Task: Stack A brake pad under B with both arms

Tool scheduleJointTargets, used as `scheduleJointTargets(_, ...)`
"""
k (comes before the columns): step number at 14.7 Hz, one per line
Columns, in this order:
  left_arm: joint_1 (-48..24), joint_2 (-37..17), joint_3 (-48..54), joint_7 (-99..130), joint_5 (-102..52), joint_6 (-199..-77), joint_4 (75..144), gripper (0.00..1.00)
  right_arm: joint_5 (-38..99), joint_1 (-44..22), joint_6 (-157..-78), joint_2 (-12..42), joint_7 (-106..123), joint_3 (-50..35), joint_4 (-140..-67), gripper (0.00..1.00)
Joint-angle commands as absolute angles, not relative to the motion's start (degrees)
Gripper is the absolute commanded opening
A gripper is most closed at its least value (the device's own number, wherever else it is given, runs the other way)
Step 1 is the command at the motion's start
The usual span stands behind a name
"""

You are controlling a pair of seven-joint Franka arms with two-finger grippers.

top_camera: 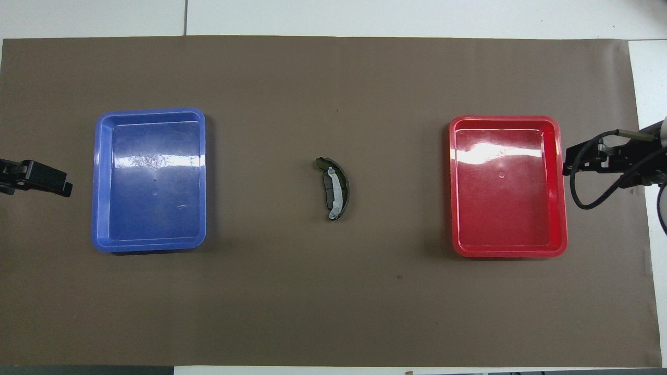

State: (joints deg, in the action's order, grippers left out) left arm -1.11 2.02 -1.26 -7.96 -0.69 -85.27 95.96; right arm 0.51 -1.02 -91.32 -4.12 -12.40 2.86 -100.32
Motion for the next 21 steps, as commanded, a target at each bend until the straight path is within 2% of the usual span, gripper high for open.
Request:
scheduleJointTargets(1, -0.62, 3.6, -0.97, -8.09, -0.44, -85.17, 97.56, 1.0, -0.52, -0.88, -86.24, -4.48, -11.08, 2.2, -97.05, 1.0)
scheduleJointTargets(8, -0.62, 3.52, -1.05, -8.09, -0.44, -85.17, 97.56, 1.0, -1.5, -1.32, -85.26, -2.38, -10.55, 1.41, -91.94, 1.0)
scheduleJointTargets(11, -0.62, 3.52, -0.97, -8.09, -0.44, -85.17, 97.56, 1.0, -1.23, -1.49, -85.6, -2.55, -11.16, 1.41, -92.37, 1.0)
scheduleJointTargets(17, -0.62, 3.6, -0.97, -8.09, -0.44, -85.25, 97.56, 1.0, -0.88, 2.72, -85.6, -3.34, -10.98, -1.49, -93.52, 1.0)
scheduleJointTargets(21, -0.62, 3.52, -0.97, -8.09, -0.44, -85.17, 97.56, 1.0, -0.88, 1.41, -87.27, -3.16, -11.34, 0.08, -93.52, 1.0)
